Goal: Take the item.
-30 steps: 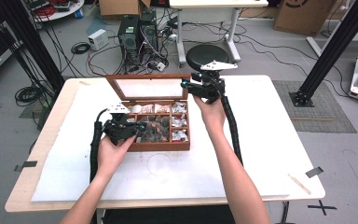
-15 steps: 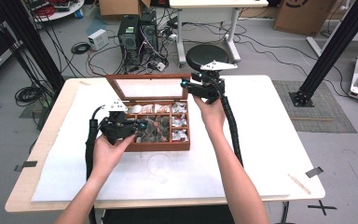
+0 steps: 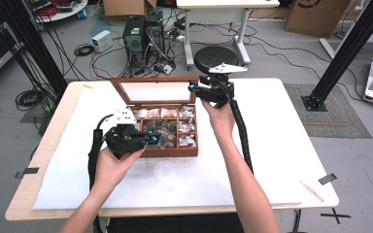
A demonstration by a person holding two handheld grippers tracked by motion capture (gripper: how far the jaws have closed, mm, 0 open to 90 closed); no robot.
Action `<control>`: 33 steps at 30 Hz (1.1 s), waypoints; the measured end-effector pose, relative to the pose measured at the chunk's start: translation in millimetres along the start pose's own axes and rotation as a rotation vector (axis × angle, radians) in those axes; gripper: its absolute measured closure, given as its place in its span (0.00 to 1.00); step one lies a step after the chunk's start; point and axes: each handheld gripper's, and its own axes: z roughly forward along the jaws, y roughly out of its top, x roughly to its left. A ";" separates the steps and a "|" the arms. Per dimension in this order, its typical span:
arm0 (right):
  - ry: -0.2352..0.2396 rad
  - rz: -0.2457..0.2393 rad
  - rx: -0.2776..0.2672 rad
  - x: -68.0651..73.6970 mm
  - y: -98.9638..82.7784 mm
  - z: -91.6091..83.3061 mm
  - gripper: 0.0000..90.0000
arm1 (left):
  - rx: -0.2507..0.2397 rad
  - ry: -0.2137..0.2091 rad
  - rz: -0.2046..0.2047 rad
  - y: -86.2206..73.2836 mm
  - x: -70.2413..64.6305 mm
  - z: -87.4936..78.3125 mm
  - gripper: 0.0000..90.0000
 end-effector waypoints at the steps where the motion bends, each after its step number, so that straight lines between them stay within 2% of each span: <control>1: -0.001 -0.001 0.001 0.0 0.0 0.0 0.58 | -0.002 -0.005 0.001 0.1 -2.1 -0.4 0.99; 11: -0.003 0.001 0.002 0.4 0.1 -0.2 0.58 | -0.018 -0.053 0.027 -0.2 -16.0 -7.6 0.99; 23: 0.000 0.000 -0.004 1.2 0.3 -0.3 0.58 | -0.011 -0.112 0.067 -8.1 -40.0 -12.8 0.99; 30: 0.001 0.000 -0.004 1.0 0.3 -0.3 0.58 | 0.007 -0.119 0.083 -16.2 -47.2 -15.0 0.99; 33: 0.000 0.000 -0.005 0.9 0.3 -0.2 0.58 | 0.009 -0.124 0.075 -20.3 -48.7 -14.6 0.99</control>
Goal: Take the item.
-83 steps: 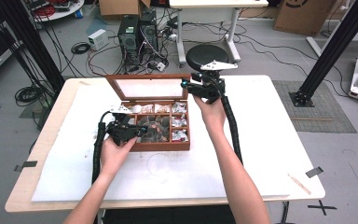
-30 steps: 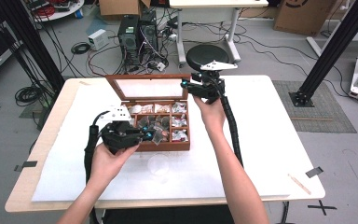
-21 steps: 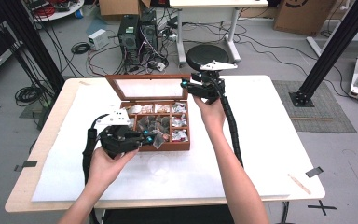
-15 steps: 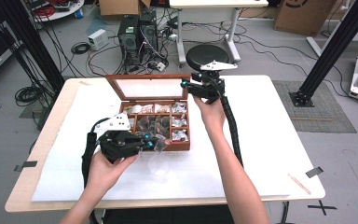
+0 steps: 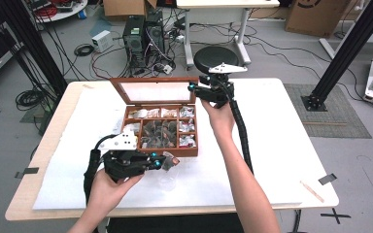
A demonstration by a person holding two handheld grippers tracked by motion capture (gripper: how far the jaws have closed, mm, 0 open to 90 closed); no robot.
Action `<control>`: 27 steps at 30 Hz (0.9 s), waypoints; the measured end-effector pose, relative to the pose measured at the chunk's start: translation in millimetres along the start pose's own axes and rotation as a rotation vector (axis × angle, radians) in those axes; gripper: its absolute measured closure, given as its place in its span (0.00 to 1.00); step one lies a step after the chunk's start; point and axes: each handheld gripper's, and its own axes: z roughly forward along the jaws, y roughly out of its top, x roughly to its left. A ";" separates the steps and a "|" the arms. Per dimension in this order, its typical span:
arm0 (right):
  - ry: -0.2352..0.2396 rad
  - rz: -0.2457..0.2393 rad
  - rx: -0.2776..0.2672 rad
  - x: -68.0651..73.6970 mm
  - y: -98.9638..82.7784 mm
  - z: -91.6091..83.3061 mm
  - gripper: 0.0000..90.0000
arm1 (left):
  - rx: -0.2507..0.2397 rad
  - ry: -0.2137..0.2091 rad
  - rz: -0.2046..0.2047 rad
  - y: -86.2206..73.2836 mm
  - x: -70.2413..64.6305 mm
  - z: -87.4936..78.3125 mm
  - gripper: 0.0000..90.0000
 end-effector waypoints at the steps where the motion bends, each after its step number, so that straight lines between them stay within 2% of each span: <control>1: 0.000 0.000 0.000 0.0 0.0 0.0 0.58 | 0.003 -0.002 0.002 -0.8 -0.1 0.0 0.99; 11: -0.005 0.000 -0.001 0.5 0.0 0.0 0.58 | 0.028 0.010 0.009 -9.9 -0.1 4.1 0.99; 18: -0.005 -0.001 -0.009 0.4 0.5 -1.3 0.58 | 0.039 0.012 -0.004 -14.4 3.0 7.8 0.99; 27: -0.007 0.000 -0.009 0.3 0.6 -1.8 0.58 | 0.056 0.020 0.008 -16.0 2.1 9.5 0.99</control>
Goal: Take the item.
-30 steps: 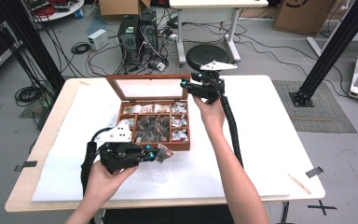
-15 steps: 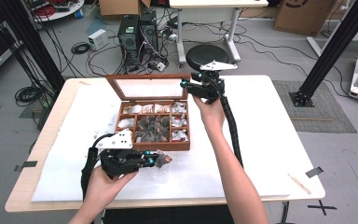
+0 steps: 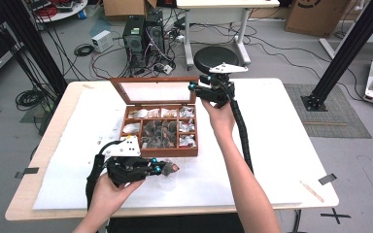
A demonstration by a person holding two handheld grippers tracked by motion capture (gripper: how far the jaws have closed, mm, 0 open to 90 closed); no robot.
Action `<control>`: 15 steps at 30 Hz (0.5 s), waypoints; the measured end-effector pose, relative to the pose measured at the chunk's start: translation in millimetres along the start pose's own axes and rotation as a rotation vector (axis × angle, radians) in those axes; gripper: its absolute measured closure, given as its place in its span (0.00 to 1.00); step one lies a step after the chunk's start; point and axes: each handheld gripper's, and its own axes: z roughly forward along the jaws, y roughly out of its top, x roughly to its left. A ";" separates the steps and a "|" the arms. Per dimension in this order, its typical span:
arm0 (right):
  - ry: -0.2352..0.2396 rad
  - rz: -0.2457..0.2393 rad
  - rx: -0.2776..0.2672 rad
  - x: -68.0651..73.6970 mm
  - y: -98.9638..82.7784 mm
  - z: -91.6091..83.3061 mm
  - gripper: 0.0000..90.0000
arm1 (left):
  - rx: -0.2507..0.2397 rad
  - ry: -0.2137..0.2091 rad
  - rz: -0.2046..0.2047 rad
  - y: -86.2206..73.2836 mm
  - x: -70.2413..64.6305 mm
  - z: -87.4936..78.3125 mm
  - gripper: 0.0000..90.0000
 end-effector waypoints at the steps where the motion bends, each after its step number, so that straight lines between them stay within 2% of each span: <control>1: 0.000 0.000 0.001 0.0 0.0 -0.1 0.58 | -0.002 0.001 -0.005 -0.3 0.0 0.3 0.99; 15: -0.002 -0.001 -0.002 0.1 0.0 0.2 0.58 | 0.004 0.009 -0.009 -3.5 3.7 2.5 0.99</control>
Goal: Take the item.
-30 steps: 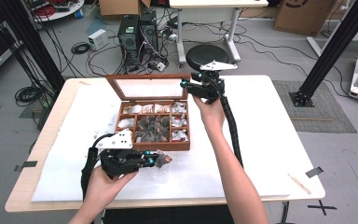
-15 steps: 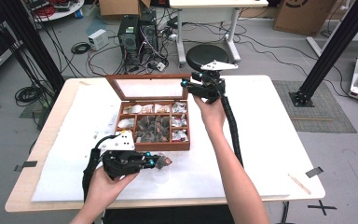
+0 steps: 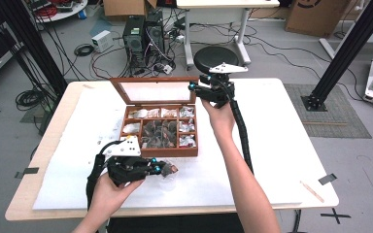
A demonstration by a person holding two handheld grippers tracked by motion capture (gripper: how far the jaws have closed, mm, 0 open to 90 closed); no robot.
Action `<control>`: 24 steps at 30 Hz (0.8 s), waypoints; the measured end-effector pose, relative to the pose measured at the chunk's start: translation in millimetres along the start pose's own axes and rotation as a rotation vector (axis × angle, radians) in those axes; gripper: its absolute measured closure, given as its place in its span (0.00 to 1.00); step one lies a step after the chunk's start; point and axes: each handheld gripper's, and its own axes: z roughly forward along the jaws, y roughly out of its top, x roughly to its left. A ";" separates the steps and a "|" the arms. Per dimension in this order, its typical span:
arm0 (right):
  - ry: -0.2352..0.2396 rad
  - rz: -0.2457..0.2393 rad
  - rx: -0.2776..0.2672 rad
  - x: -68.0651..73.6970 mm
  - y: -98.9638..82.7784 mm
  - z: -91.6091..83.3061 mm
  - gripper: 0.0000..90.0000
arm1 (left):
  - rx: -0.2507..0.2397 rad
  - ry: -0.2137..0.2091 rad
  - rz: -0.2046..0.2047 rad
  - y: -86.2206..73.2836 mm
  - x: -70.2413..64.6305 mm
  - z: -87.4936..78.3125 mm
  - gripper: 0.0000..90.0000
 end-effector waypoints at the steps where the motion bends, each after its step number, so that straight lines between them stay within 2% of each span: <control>1: 0.001 0.001 0.000 0.0 0.0 0.0 0.58 | 0.000 0.003 0.003 -0.1 0.3 -0.3 0.99; 2: 0.001 0.003 0.001 0.1 0.0 -0.1 0.58 | -0.007 0.011 0.000 -0.2 0.1 -0.4 0.98; 4: 0.000 0.000 0.000 0.0 0.0 0.0 0.58 | -0.013 0.025 -0.008 0.0 1.3 -0.8 0.83; 6: 0.000 0.003 0.001 0.0 0.0 -0.1 0.58 | -0.020 0.033 -0.007 0.0 2.1 -1.3 0.80; 8: 0.002 0.000 0.000 -0.1 0.0 0.0 0.58 | -0.023 0.044 -0.011 0.1 3.7 -1.7 0.72; 10: 0.000 -0.001 0.001 0.0 0.0 -0.1 0.58 | -0.032 0.054 -0.009 -0.1 5.0 -2.9 0.70; 12: 0.001 -0.002 0.001 -0.1 0.1 -0.1 0.58 | -0.047 0.063 -0.014 -0.4 6.5 -3.9 0.63; 15: 0.003 -0.002 0.001 -0.1 0.0 -0.2 0.58 | -0.066 0.083 -0.003 -1.3 9.7 -7.5 0.61; 18: 0.008 -0.003 0.004 -0.6 0.2 -0.4 0.58 | -0.082 0.103 -0.009 -3.1 14.6 -11.9 0.57; 24: 0.008 -0.005 0.006 -0.7 0.3 -0.6 0.58 | -0.108 0.147 -0.004 -9.6 21.8 -21.5 0.55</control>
